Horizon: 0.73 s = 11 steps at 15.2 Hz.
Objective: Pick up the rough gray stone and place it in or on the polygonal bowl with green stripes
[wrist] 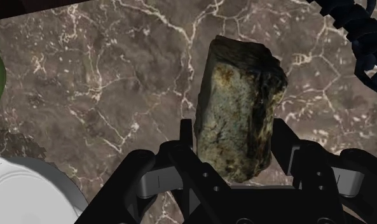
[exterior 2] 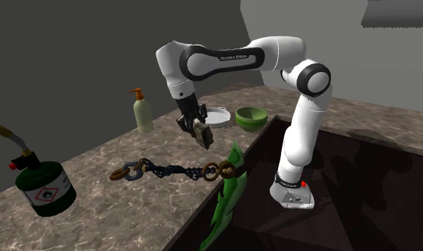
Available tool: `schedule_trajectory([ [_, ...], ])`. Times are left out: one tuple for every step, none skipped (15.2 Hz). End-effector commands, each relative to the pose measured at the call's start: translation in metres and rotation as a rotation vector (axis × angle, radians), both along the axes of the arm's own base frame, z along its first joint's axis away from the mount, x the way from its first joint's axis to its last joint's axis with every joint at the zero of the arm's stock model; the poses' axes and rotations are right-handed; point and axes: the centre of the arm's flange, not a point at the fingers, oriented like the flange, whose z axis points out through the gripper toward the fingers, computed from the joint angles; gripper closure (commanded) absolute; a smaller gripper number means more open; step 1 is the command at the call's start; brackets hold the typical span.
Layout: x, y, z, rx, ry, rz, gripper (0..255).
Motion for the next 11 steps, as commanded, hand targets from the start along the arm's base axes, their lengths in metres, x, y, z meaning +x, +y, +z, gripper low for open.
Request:
schedule_trajectory([
  [0.0, 0.0, 0.011, 0.0, 0.0, 0.0, 255],
  [0.0, 0.0, 0.016, 0.0, 0.0, 0.0, 255],
  [0.0, 0.0, 0.021, 0.0, 0.0, 0.0, 255],
  [0.0, 0.0, 0.026, 0.0, 0.0, 0.0, 255],
  [0.0, 0.0, 0.032, 0.0, 0.0, 0.0, 255],
  [0.0, 0.0, 0.037, 0.0, 0.0, 0.0, 255],
  [0.0, 0.0, 0.042, 0.0, 0.0, 0.0, 255],
  [0.0, 0.0, 0.048, 0.0, 0.0, 0.0, 255],
  [0.0, 0.0, 0.053, 0.0, 0.0, 0.0, 255],
  [0.0, 0.0, 0.058, 0.0, 0.0, 0.0, 255],
  [0.0, 0.0, 0.063, 0.0, 0.0, 0.0, 255],
])
